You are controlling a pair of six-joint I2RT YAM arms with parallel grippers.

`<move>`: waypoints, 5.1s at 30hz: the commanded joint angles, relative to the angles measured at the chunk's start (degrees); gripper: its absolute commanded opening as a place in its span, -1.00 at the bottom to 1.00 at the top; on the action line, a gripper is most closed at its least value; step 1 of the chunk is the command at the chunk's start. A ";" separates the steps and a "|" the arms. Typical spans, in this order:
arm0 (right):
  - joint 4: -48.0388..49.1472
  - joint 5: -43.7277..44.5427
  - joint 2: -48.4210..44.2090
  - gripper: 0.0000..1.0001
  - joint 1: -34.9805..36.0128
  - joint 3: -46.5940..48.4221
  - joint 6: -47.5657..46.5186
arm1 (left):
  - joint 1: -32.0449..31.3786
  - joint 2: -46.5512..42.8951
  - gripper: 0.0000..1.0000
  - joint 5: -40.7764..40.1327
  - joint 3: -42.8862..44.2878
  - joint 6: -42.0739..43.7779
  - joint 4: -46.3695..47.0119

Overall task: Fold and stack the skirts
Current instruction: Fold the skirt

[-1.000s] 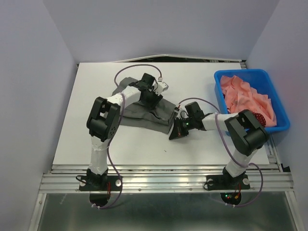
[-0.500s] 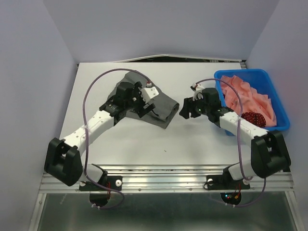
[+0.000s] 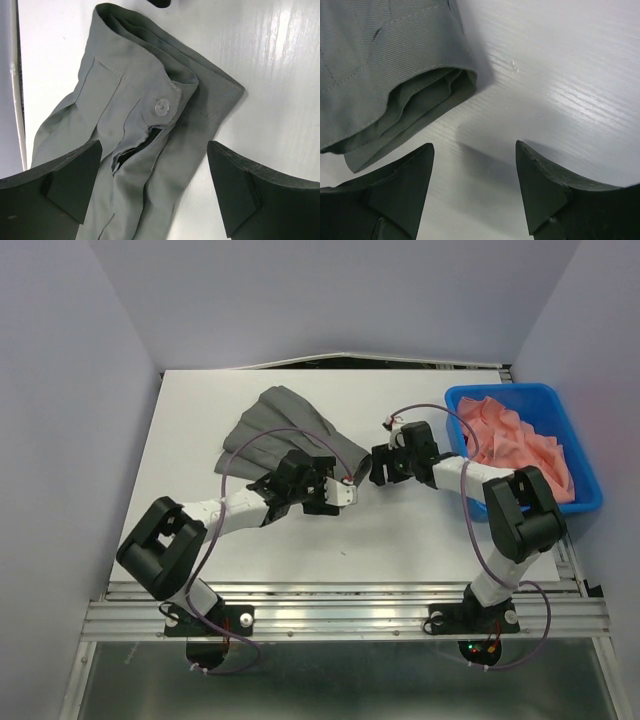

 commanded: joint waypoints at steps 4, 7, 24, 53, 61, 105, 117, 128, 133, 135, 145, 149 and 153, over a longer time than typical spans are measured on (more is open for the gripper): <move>9.23 -2.80 2.20 0.43 -0.71 1.62 3.46 | -0.44 4.88 0.97 0.59 4.57 5.41 6.09; 10.54 -2.89 3.60 0.43 -1.24 1.88 5.13 | -0.62 6.90 0.97 0.77 5.62 5.68 6.27; 21.27 -3.95 11.33 0.40 -4.67 1.35 19.81 | -0.88 12.97 0.97 0.42 6.95 3.57 8.29; 10.28 -6.49 8.89 0.34 -8.36 0.75 25.88 | -0.88 14.20 0.97 1.12 8.97 9.20 2.14; 9.85 -8.26 9.67 0.35 -7.83 1.18 25.88 | -0.97 14.20 0.97 1.29 9.76 8.75 1.78; 38.58 -20.40 14.06 -0.99 -4.41 -4.27 47.67 | -0.88 14.73 0.97 1.38 9.67 7.26 1.52; 44.02 -14.77 19.34 -0.99 -4.41 -0.14 51.10 | -0.88 14.82 0.97 1.29 9.15 8.49 0.73; 47.37 -9.84 19.78 -0.99 -4.93 -1.89 57.25 | -0.97 14.73 0.97 1.73 8.88 9.72 -0.85; 46.07 -8.87 21.09 -0.99 -6.16 -3.21 59.54 | -0.88 14.99 0.97 2.00 9.23 10.25 -1.82; 44.74 -8.78 21.62 -0.99 -6.16 -2.87 59.63 | -0.88 14.99 0.97 2.08 9.41 10.34 -1.99; 41.22 -8.70 24.70 -0.99 -8.36 -3.21 64.38 | -0.88 15.34 0.97 2.43 10.02 10.77 -3.39; 37.62 -8.69 24.88 -0.99 -8.36 -1.81 61.83 | -0.09 11.05 0.97 7.61 12.74 9.20 -9.88; 37.27 -9.05 25.14 -0.99 -8.36 -1.55 61.56 | 0.61 5.43 0.73 18.31 22.47 5.87 -24.82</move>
